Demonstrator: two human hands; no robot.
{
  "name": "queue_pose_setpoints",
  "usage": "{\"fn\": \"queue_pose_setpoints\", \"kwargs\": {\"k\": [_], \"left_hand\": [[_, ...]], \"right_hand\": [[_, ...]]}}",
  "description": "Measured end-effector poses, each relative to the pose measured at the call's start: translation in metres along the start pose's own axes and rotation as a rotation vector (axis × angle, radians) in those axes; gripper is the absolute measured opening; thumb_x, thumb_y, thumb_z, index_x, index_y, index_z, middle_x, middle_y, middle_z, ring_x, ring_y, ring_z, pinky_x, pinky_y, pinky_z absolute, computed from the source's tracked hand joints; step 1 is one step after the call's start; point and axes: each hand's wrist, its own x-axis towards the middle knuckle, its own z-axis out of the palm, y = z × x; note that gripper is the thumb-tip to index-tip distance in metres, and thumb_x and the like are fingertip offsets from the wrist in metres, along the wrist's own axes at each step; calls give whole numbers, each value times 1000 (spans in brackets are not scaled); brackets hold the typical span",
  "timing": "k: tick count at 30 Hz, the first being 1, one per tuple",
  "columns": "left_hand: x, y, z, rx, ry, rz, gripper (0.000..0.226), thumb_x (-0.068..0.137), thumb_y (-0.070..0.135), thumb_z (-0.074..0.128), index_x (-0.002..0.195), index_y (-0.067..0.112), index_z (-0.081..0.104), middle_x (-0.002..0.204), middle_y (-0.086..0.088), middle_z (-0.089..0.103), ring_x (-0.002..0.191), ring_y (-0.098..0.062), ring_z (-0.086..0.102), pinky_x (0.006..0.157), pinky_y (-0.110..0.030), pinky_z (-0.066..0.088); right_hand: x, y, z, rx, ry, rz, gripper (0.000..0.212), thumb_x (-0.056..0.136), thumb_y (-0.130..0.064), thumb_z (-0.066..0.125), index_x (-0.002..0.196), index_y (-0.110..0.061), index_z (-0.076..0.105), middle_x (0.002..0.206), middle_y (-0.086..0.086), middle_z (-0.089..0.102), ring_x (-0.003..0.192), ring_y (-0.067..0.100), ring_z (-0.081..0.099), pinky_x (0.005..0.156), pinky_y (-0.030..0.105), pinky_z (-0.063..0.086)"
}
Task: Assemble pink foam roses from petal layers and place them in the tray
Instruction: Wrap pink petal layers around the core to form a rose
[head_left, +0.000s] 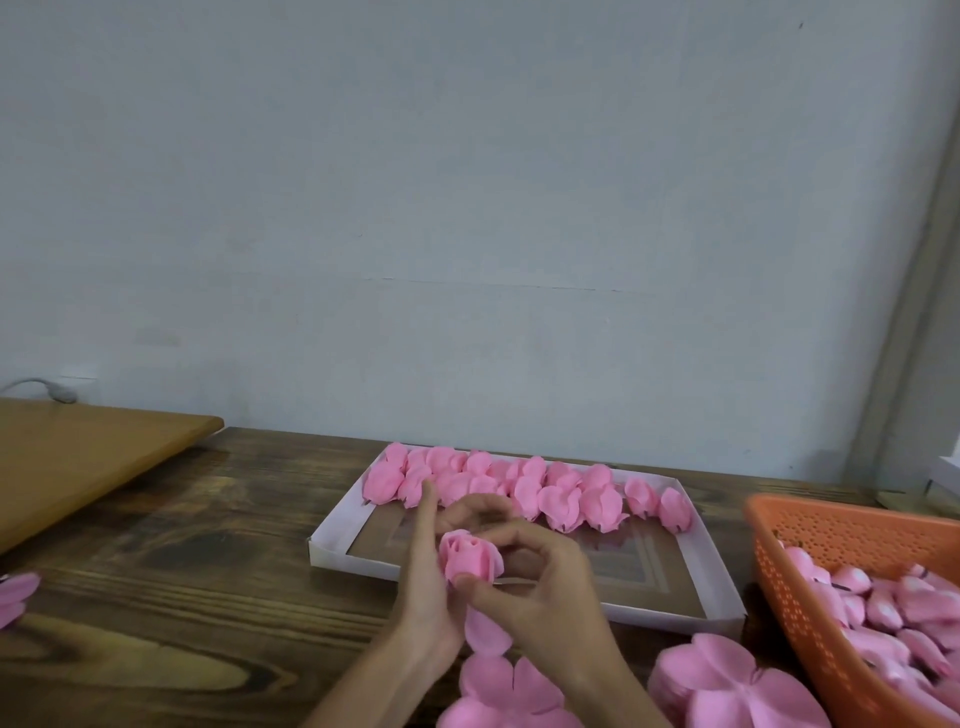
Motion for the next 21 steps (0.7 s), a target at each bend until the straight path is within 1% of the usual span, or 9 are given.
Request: {"fn": "queue_pose_setpoints", "kwargs": {"k": [4,6,9,11,13,15,18,20,21], "left_hand": [[1,-5,2,13,9,13,76,101,66,41,82,1,76,117,-23,75,103,-38,76,73,-39,64],[0,-6,2,53,32,36,79,99,70,39,88,2,78,122,-25,74,109,-38,75,76,-38,64],[-3,-8,2,81,51,43,80,83,76,54,98,2,81,112,-23,77,99,-32,78,71,-34,62],[-2,-10,2,99,55,60,74,77,76,60,90,6,82,101,-21,78,92,-32,79,68,-34,62],[-2,-10,3,126,61,79,70,84,73,56,85,7,79,97,-24,77,91,-37,78,67,-37,62],[-2,-10,3,135,82,80,67,89,69,54,84,6,77,93,-25,76,85,-38,77,63,-38,61],[-1,-13,3,134,132,81,63,83,68,61,76,6,72,75,-20,68,64,-33,64,58,-32,53],[1,-14,2,112,168,78,57,86,64,63,71,10,66,63,-14,57,53,-25,49,54,-28,42],[2,-13,1,95,184,73,54,90,62,61,69,12,64,58,-11,51,48,-22,43,51,-25,38]], "right_hand": [[0,2,-1,-235,108,-109,29,68,-14,88,88,-32,79,103,-10,67,89,10,72,71,16,56],[0,1,-1,-277,115,-160,31,68,-12,88,90,-31,79,103,-12,68,87,10,72,69,14,54],[-3,-3,1,-337,103,-238,39,69,-10,86,97,-35,78,109,-19,72,96,9,71,72,20,58],[-5,-3,3,-464,179,-272,36,67,-22,85,94,-40,69,102,-23,71,98,7,65,74,21,54],[-7,-3,4,-533,256,-217,42,64,-37,84,92,-42,53,91,-20,65,98,0,58,72,13,50],[-8,0,6,-579,297,-209,51,62,-40,86,90,-42,43,89,-22,57,98,-4,53,71,7,47],[-9,-1,10,-686,339,-312,40,65,-45,77,89,-38,46,84,-29,54,94,1,46,70,8,43],[-8,-3,11,-757,323,-344,31,69,-48,72,90,-35,53,83,-27,59,96,6,47,74,16,44],[-8,-4,10,-747,297,-347,30,70,-46,74,93,-35,57,89,-26,61,101,7,50,78,20,46]]}}
